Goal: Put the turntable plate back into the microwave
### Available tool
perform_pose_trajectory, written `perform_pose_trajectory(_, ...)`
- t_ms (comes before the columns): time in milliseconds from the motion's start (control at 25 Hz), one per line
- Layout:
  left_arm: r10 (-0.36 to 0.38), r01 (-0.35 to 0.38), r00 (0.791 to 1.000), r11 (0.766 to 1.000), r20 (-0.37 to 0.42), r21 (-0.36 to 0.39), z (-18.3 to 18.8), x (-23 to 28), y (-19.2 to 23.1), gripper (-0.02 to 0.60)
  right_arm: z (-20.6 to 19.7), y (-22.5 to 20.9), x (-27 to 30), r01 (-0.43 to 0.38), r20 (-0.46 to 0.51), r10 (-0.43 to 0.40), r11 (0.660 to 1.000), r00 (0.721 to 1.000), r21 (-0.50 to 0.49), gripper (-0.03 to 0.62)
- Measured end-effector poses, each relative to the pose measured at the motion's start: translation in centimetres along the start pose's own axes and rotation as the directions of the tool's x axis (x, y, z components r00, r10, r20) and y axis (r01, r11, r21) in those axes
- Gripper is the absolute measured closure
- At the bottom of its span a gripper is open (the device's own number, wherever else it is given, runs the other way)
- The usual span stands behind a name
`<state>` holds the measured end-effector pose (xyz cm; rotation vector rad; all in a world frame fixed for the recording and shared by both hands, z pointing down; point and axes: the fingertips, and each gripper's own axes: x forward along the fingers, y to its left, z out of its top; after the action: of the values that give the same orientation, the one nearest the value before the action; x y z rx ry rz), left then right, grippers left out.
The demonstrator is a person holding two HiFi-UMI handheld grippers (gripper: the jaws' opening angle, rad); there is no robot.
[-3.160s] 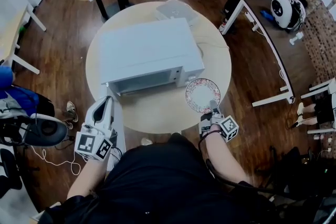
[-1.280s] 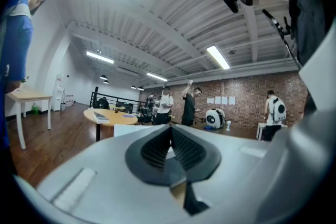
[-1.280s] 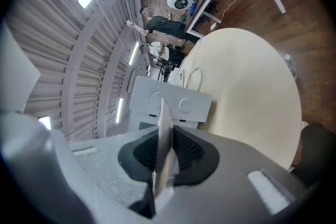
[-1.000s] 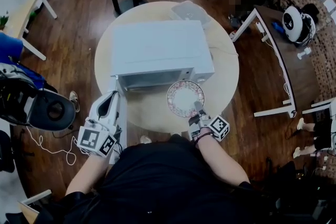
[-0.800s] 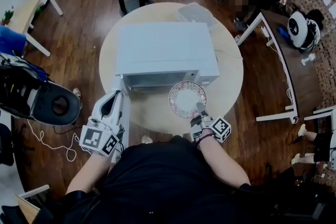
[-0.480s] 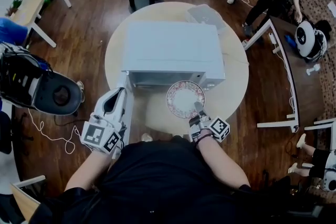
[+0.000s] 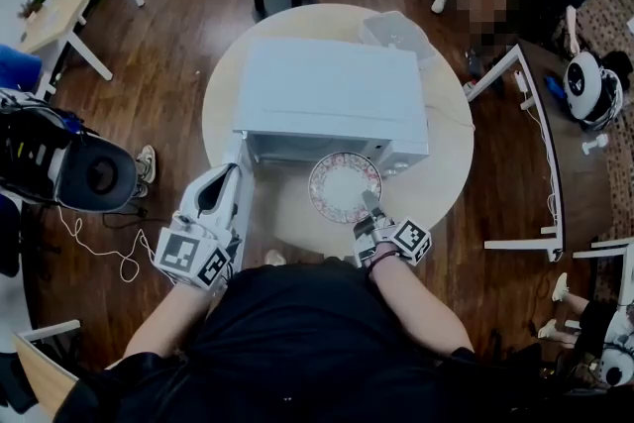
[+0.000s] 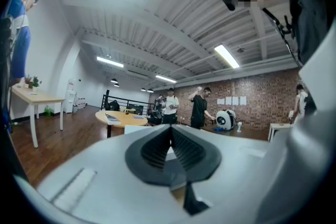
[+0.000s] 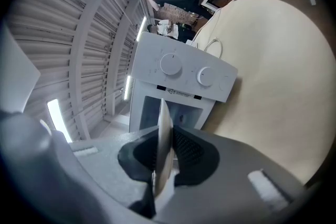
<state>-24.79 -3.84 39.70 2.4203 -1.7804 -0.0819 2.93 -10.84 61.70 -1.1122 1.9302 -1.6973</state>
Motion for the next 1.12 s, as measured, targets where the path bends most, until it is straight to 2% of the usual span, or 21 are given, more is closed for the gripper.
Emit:
perform_pose_trajectory(360, 0.044, -0.044, 0.999, 0.999, 0.009, -0.014, -0.3, 0.2, -0.4, 0.578, 0.3, 0.1, 1.0, -0.015, -0.053, 0.015, 1.0, 0.998, -0.011, 0.562)
perform_pose_trajectory(680, 0.098, -0.098, 0.995, 0.995, -0.013, -0.003, -0.7, -0.2, -0.1, 0.578, -0.3, 0.5, 2.6, -0.032, -0.104, 0.033, 0.999, 0.994, 0.006, 0.562)
perform_pose_trajectory(1120, 0.118, -0.118, 0.993, 0.993, -0.022, 0.002, -0.6, 0.4, -0.6, 0.578, -0.7, 1.1, 4.1, -0.062, -0.165, 0.059, 0.998, 0.985, -0.011, 0.562)
